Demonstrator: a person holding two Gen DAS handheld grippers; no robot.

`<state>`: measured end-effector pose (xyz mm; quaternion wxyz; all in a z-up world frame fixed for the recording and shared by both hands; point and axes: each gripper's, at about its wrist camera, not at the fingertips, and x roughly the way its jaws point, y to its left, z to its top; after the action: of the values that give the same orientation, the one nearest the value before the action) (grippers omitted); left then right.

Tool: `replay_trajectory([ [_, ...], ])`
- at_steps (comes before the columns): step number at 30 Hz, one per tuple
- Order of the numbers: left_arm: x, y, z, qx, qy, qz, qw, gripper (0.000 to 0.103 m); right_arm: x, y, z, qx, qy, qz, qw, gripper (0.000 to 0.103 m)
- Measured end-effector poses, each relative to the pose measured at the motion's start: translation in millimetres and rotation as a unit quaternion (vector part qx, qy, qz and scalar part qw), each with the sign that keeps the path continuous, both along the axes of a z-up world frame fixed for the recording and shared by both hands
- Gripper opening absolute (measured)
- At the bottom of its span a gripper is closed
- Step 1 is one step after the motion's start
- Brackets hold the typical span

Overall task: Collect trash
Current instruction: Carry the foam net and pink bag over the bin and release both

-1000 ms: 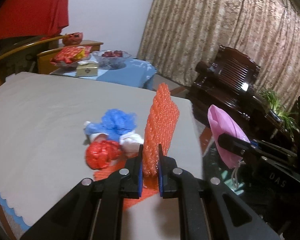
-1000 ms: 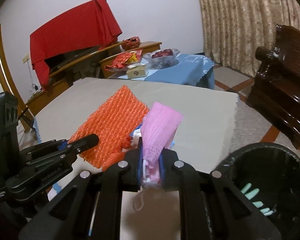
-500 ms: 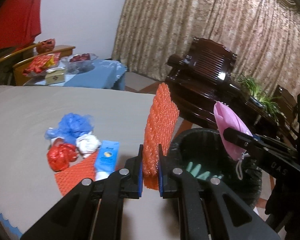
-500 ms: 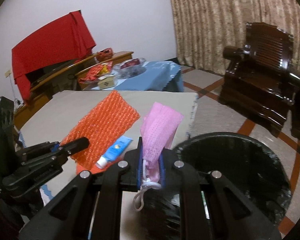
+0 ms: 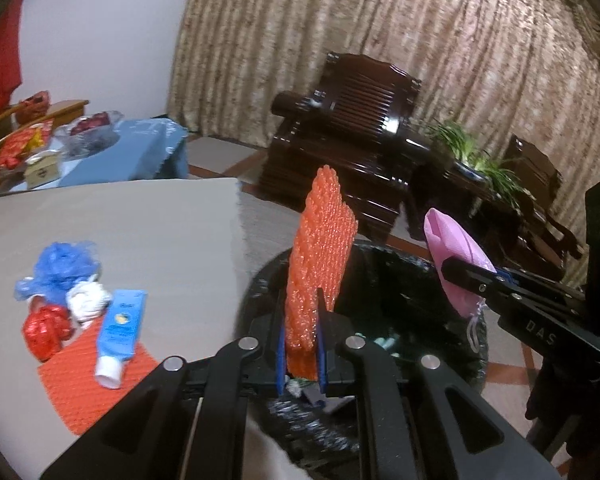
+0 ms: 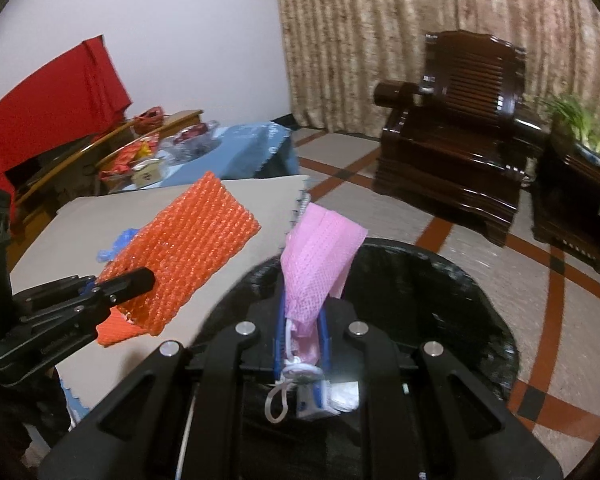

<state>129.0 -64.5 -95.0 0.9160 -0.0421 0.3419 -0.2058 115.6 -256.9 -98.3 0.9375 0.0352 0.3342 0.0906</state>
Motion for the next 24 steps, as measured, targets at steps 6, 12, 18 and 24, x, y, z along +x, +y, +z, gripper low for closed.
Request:
replay_trajectory([
  [6,12,-26,-10,0.002,0.011,-0.024,0.9997,0.011,-3,-29,-13,-0.007,0.012,-0.032,0.999,0.016],
  [12,23,-53,-24,0.004,0.025,-0.050,0.9984,0.011,-3,-45,-33,-0.013,0.032,-0.051,0.998,0.016],
  [18,29,-61,-33,-0.006,0.041,-0.061,0.9973,0.042,-4,-57,-51,-0.024,0.058,-0.067,0.996,0.055],
  [24,22,-54,-29,0.000,0.024,-0.050,0.9984,0.071,-11,-54,-51,-0.047,0.046,-0.077,0.995,0.090],
])
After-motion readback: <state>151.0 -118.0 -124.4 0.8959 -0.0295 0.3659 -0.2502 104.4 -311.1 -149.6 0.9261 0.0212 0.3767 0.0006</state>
